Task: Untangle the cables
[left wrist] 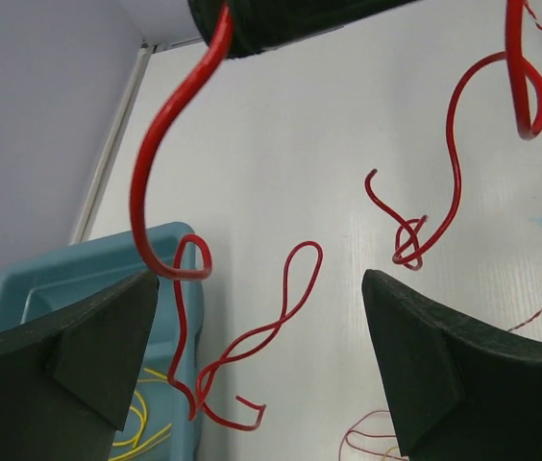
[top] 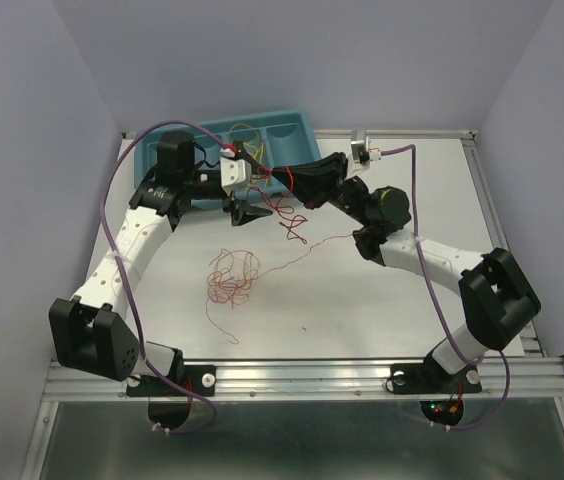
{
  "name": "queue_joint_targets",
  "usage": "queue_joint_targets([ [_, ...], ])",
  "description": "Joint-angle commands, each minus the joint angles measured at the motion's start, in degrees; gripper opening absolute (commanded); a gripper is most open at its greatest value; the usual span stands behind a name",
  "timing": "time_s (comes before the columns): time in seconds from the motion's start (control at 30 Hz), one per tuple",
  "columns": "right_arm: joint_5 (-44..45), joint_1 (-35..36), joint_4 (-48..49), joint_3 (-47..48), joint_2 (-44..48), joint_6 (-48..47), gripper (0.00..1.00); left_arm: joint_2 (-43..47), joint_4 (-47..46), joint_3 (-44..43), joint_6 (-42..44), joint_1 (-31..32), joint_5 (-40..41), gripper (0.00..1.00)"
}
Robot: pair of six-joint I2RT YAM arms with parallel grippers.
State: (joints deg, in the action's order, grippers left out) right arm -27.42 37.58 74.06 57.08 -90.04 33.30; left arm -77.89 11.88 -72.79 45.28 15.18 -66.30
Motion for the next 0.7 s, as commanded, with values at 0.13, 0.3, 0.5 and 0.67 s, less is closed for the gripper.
queue_joint_targets([
  [0.13, 0.79, 0.30, 6.27, 4.00, -0.49, 0.45, 0.00, -1.91, 2.01, -0.60, 2.98, 3.01, -5.50, 0.99],
  [0.3, 1.14, 0.47, 8.37, 4.27, -1.63, 0.80, 0.01, -2.88, -3.00, 0.55, -0.80, 4.51, -5.41, 0.99],
  [0.5, 2.11, 0.47, 12.06, 3.39, -2.68, 0.27, 0.01, -1.74, -3.00, 3.80, 1.30, 6.00, -5.50, 0.99],
  [0.67, -0.16, 0.39, 12.42, 4.27, -3.48, 0.98, 0.00, -0.43, -1.43, 4.42, 3.14, 6.18, -3.14, 0.99],
])
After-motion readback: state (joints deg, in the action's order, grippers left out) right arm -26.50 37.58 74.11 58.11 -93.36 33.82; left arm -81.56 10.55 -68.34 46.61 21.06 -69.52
